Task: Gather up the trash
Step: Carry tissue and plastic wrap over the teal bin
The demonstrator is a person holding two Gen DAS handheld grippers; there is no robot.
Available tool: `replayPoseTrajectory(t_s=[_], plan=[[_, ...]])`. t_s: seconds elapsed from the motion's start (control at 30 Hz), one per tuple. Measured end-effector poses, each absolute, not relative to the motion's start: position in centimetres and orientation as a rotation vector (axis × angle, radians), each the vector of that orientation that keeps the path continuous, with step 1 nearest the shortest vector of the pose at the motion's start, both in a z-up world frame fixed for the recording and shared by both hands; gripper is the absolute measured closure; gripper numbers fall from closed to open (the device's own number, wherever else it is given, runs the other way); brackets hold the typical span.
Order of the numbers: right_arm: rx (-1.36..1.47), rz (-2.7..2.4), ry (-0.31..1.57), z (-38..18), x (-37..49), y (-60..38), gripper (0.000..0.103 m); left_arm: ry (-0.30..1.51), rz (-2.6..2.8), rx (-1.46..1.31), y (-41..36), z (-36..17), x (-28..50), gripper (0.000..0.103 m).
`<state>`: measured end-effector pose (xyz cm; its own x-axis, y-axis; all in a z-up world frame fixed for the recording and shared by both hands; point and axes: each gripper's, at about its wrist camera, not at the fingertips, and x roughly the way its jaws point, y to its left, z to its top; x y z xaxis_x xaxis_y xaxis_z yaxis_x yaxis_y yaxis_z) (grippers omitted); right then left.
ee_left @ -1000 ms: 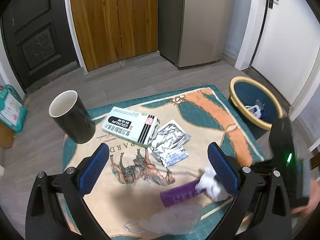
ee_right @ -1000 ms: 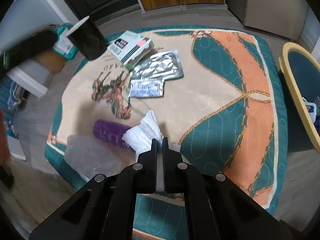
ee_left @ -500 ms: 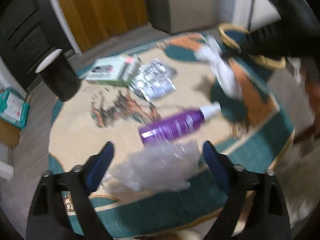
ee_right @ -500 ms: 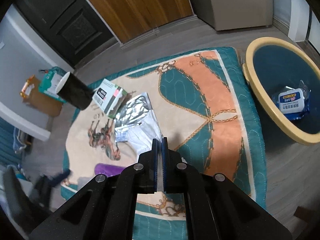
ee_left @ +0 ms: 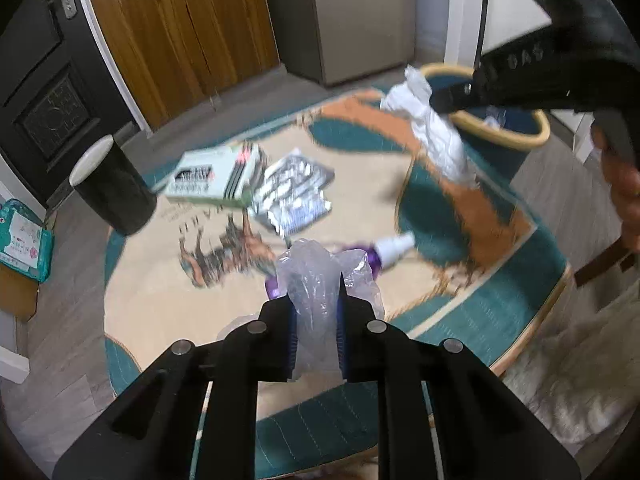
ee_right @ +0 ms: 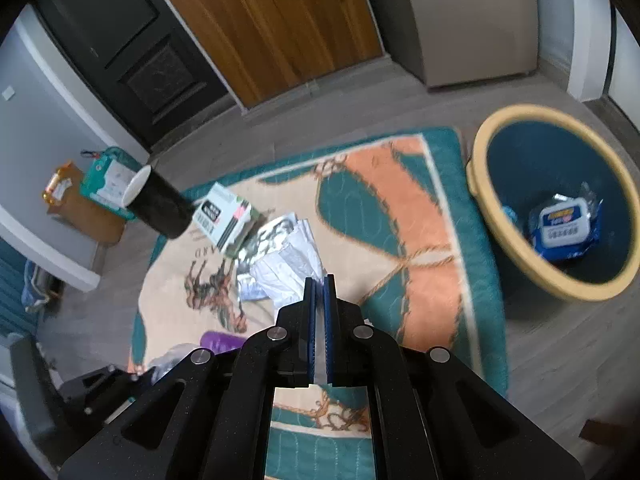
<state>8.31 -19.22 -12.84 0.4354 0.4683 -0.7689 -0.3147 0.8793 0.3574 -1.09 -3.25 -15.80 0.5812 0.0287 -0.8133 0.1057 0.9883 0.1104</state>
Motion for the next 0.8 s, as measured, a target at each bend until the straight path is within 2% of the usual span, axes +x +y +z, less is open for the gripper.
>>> replayPoseTrajectory(t_s=[0.37,0.6,0.8], plan=[[0.229,0.42,0.867,-6.8,9.3,-23.9,0.098,0.781,-0.089,0.143,-4.5,-9.7,0.2,0.089],[0.245,0.369,0.727,-1.8,9.5,-28.6,0.098,0.667,-0.133,0.142,-6.0,-3.7,3.4,0.089],[0.295,0.326,0.678,-0.5,10.1,-32.8,0.098,0.614,-0.163,0.168,-7.5,-0.9,6.1,0.089]])
